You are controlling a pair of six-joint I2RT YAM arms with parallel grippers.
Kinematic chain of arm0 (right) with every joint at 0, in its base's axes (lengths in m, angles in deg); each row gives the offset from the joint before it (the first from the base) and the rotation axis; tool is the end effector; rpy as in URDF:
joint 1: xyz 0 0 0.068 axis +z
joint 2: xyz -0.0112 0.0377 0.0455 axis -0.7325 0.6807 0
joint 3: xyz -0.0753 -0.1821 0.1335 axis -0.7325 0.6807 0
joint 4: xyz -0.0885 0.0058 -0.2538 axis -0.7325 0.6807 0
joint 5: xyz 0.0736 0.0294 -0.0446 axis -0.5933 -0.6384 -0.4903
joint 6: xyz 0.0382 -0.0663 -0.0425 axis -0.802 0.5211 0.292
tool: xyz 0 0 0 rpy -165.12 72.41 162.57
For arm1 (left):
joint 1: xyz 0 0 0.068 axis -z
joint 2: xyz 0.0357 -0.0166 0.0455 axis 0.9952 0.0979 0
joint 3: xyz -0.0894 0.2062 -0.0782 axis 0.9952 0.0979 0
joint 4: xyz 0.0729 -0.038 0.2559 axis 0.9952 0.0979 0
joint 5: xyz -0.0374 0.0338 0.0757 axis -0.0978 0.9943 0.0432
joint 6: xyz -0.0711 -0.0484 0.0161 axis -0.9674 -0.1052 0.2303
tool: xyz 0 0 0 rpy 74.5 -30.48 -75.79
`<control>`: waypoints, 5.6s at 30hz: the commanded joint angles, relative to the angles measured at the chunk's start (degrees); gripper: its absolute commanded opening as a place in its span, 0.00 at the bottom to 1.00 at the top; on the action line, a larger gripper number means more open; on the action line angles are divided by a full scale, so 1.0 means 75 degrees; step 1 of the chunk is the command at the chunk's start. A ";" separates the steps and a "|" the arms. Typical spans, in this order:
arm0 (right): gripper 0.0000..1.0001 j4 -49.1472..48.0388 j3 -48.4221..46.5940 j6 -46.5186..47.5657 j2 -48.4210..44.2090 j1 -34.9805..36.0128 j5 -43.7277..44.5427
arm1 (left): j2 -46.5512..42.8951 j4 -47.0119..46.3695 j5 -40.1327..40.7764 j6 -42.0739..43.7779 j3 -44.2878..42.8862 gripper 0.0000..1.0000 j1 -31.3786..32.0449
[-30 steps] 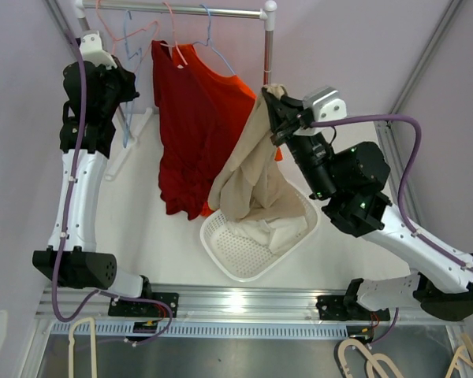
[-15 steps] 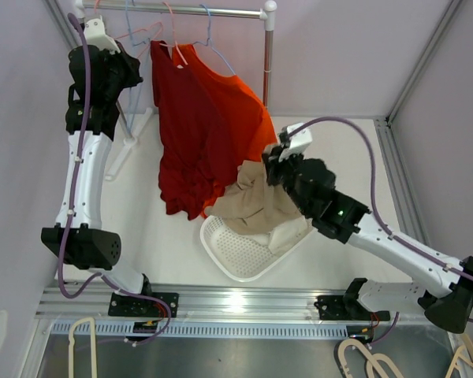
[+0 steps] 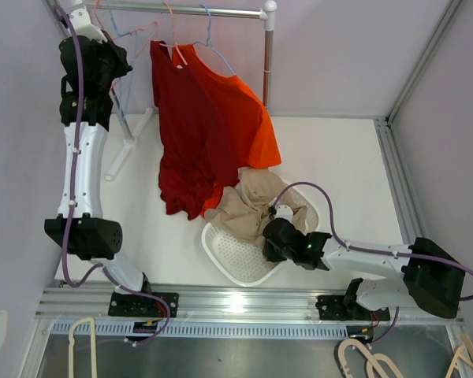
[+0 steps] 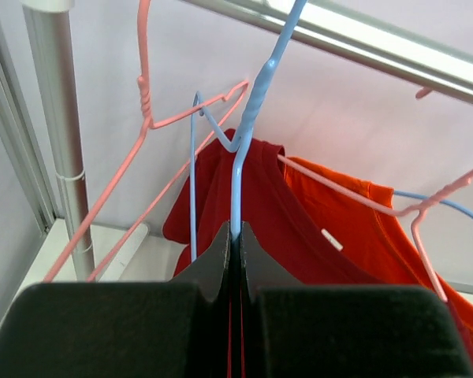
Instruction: Remove the t-shirt from the hanger
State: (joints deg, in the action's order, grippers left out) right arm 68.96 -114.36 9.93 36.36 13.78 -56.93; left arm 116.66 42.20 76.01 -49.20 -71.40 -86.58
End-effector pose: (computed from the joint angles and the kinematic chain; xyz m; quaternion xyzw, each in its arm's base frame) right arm 0.1521 0.2357 0.1059 -0.0948 0.9338 0.1927 0.2861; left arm 0.4109 0.0149 0.4882 -0.1031 0.6991 -0.0844 0.7025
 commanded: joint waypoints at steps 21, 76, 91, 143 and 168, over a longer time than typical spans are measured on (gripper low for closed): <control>0.49 0.2155 -0.2310 0.0623 -0.1638 0.0613 0.1739 | 0.0589 0.0385 0.0556 -0.0194 -0.1397 0.39 -0.0199; 0.79 0.1945 -0.2381 0.1701 -0.3208 0.0461 0.2560 | 0.2241 0.1359 0.2221 -0.1109 -0.2850 0.42 0.2519; 0.80 0.1476 -0.2147 0.1736 -0.2881 0.0308 0.2056 | 0.1221 0.0785 0.3194 0.0754 -0.2862 0.01 0.2929; 0.06 -0.5755 -0.3600 0.5616 0.0999 0.1632 -0.0769 | -0.2894 0.2824 0.6347 -0.1577 0.1568 0.01 0.5191; 0.00 -0.3692 -0.1774 0.4690 -0.1860 0.2687 0.0579 | 0.0729 0.2448 0.5538 -0.0604 -0.2030 0.01 0.3282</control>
State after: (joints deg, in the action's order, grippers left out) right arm 39.80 -129.38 48.22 25.71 32.14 -52.75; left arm 121.92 64.82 117.95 -55.63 -82.83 -60.07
